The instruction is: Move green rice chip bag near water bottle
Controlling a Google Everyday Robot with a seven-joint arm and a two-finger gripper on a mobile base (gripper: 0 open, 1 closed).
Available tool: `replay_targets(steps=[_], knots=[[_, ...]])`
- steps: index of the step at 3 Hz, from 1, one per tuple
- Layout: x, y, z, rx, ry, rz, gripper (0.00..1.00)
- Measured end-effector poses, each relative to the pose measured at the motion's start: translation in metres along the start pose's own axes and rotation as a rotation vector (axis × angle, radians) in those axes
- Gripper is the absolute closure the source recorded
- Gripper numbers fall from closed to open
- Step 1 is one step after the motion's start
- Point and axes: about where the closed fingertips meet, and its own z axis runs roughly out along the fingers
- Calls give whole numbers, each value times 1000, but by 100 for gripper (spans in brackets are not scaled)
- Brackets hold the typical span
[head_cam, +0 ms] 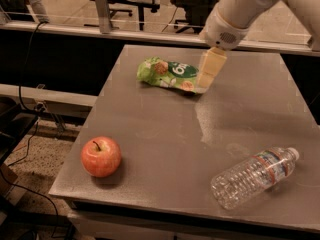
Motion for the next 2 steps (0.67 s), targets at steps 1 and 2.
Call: replay_targets(steps=[1,2], knots=[[-11,-15,29,-22,21,3,0],[-23,-23,55,-47,55,3,0]])
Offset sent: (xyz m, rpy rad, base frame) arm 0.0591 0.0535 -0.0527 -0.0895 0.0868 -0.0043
